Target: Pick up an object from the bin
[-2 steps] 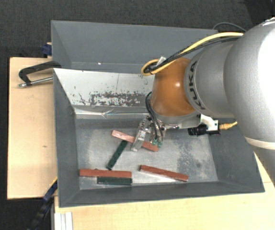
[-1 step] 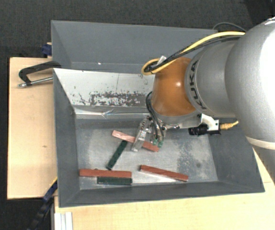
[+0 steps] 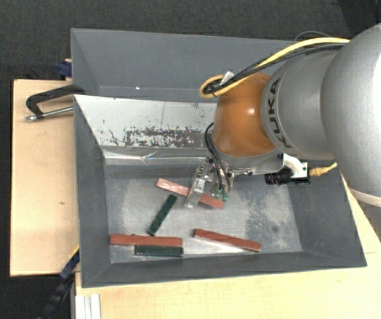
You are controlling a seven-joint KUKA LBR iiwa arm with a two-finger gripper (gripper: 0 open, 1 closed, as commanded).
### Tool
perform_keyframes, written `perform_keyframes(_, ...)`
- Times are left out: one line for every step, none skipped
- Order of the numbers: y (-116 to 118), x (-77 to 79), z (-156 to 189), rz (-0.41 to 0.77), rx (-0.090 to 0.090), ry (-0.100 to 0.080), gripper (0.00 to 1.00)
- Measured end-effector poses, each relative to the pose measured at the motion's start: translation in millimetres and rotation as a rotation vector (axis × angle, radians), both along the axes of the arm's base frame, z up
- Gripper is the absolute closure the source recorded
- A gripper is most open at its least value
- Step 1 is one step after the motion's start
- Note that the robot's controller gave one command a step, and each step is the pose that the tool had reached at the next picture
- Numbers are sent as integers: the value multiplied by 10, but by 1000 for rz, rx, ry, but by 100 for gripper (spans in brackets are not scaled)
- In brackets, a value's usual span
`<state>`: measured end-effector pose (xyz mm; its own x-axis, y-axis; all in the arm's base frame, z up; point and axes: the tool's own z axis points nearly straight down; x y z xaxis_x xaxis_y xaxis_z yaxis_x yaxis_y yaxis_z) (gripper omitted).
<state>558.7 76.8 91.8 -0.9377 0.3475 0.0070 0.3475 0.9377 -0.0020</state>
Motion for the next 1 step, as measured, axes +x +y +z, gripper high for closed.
perform_keyframes(3, 17, 235, 0, 1, -7, 100)
